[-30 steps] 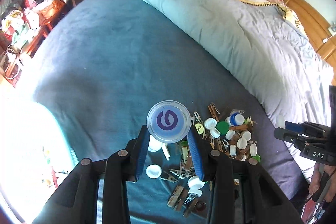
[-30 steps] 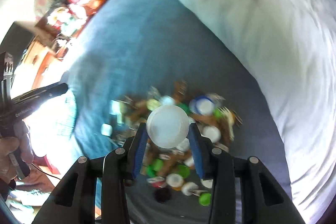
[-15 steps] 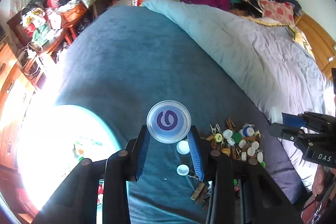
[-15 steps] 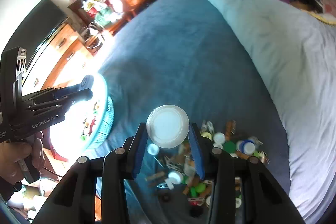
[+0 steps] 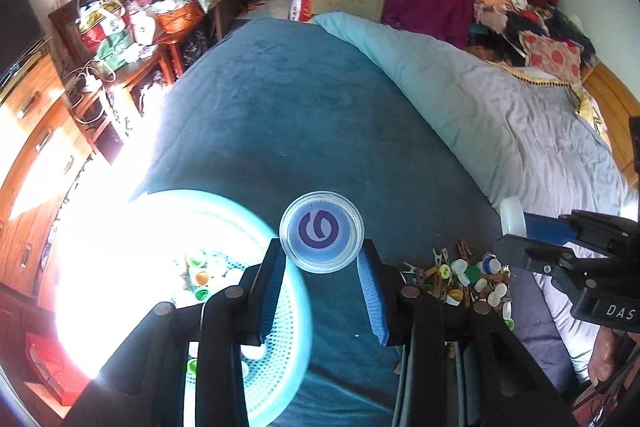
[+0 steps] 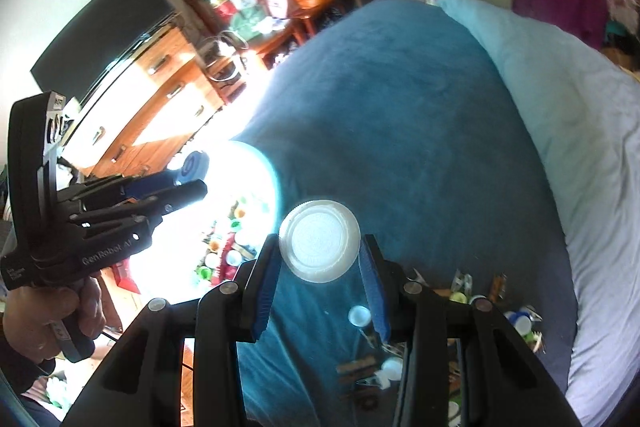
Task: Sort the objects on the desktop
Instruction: 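Carry the logo cap and clear lid over the basket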
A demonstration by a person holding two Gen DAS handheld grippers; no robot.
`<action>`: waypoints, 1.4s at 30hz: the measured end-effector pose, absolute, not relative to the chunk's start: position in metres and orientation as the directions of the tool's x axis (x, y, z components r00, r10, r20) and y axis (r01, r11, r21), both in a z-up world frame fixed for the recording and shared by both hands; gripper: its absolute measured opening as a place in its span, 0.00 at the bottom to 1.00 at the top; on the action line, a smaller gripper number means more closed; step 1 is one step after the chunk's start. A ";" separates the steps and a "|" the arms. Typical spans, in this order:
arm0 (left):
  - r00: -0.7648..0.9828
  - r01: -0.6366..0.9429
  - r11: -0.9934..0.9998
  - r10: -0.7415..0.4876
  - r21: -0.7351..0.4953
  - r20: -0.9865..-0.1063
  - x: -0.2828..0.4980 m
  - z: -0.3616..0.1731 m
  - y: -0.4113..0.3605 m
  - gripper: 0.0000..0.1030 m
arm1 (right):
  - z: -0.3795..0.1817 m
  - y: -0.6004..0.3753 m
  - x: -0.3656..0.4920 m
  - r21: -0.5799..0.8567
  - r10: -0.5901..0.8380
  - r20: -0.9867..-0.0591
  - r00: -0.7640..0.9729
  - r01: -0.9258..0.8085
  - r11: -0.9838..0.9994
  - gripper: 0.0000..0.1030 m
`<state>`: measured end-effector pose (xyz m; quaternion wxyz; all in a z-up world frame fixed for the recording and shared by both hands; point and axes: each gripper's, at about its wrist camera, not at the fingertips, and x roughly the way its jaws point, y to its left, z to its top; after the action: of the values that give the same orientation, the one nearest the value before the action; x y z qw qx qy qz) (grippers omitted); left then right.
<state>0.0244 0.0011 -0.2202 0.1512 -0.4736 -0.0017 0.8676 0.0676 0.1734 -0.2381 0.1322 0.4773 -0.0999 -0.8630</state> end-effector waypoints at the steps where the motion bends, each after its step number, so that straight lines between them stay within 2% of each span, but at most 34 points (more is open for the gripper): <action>1: -0.510 -0.255 -0.956 0.261 -0.146 -0.820 0.024 -0.218 -0.005 0.37 | -0.233 0.166 0.064 0.297 -0.328 -0.794 -0.511 0.144 -0.944 0.37; 20: -0.559 -0.150 -0.979 0.202 -0.142 -0.804 0.017 -0.187 -0.119 0.37 | -0.182 0.040 0.015 0.274 -0.396 -0.776 -0.491 0.302 -0.913 0.37; 32: -0.542 -0.119 -0.986 0.160 -0.113 -0.825 0.019 -0.185 -0.171 0.37 | -0.181 -0.027 0.001 0.200 -0.360 -0.830 -0.425 0.376 -0.905 0.37; 42: -0.478 -0.106 -0.989 0.138 -0.099 -0.867 0.024 -0.199 -0.190 0.37 | -0.194 -0.051 -0.005 0.204 -0.348 -0.865 -0.361 0.380 -0.902 0.37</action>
<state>0.0242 -0.1900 -0.1986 0.0710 -0.5057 -0.0156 0.8596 -0.0051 -0.0507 -0.1938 0.2205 0.5203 0.0156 -0.8249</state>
